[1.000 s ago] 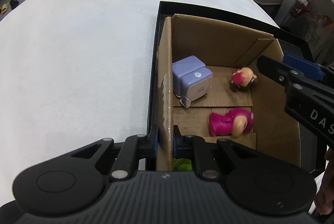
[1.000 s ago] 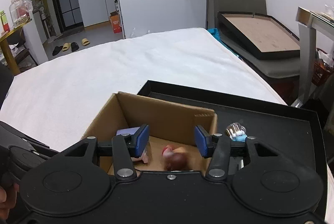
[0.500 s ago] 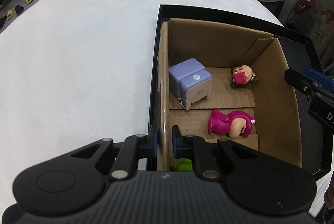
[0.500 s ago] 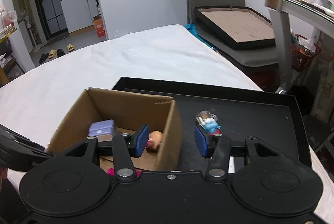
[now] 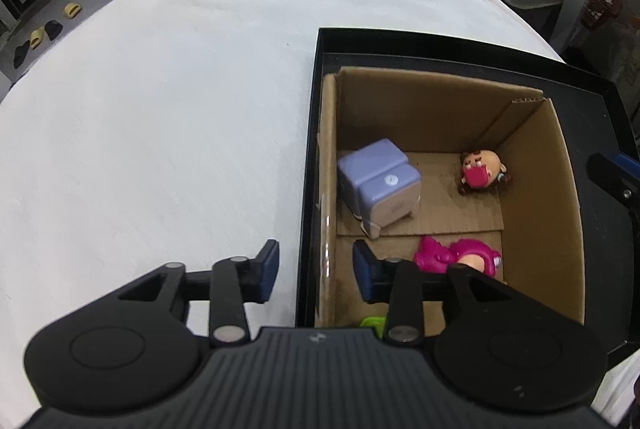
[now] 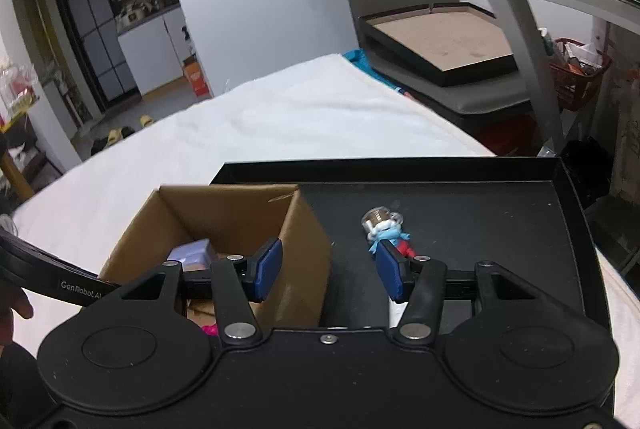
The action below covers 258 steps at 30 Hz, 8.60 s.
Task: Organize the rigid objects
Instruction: 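Move the right tool to the white charger and close on it, then carry the white charger into the box and open the right tool, then move the right tool back to the blue-red figurine and close on it, then carry the blue-red figurine over the box and lower it inside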
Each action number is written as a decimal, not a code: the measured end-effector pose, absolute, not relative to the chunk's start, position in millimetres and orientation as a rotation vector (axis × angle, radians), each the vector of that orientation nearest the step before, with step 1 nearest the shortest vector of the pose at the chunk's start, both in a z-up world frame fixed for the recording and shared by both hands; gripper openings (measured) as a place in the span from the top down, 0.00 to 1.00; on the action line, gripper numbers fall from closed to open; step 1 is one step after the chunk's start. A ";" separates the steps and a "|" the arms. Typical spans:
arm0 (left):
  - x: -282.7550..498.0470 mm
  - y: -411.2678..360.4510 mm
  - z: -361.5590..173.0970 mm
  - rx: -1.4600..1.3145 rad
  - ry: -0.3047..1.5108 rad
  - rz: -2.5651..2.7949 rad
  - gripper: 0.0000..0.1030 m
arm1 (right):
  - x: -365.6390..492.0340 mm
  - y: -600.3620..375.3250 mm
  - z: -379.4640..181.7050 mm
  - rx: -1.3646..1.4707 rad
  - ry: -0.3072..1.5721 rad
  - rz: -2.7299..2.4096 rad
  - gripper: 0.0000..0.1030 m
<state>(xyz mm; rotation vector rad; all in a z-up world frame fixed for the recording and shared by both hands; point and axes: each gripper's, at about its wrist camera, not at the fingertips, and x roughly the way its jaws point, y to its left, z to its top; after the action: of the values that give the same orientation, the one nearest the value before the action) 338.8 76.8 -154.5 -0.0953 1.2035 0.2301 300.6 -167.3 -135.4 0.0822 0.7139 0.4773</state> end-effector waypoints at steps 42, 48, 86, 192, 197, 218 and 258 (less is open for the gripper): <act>336.8 38.3 -141.7 0.049 1.214 0.251 0.26 | 329.0 -215.8 -183.9 0.003 0.849 0.252 0.65; 330.4 39.8 -137.2 0.032 1.210 0.254 0.26 | 321.5 -218.9 -170.9 0.010 0.829 0.265 0.65; 312.6 77.3 -131.3 -0.116 1.142 0.131 0.55 | 284.6 -112.9 -106.6 0.002 0.708 0.516 0.65; 370.7 35.8 -158.9 0.151 1.169 0.244 0.42 | 355.3 -168.6 -205.1 0.080 0.733 0.377 0.39; 371.9 31.7 -163.8 0.155 1.177 0.240 0.41 | 364.6 -163.2 -213.0 0.056 0.735 0.380 0.43; 362.3 35.1 -159.5 0.124 1.178 0.246 0.39 | 354.2 -175.9 -207.9 -0.008 0.784 0.360 0.68; 314.3 61.5 -139.5 0.038 1.166 0.199 0.39 | 279.9 -190.0 -117.6 0.022 0.636 0.295 0.68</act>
<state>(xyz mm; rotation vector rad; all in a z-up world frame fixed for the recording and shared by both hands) 314.3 61.5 -139.5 0.0384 1.1657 0.1986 279.9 -190.0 -117.6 0.0216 0.6361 0.2952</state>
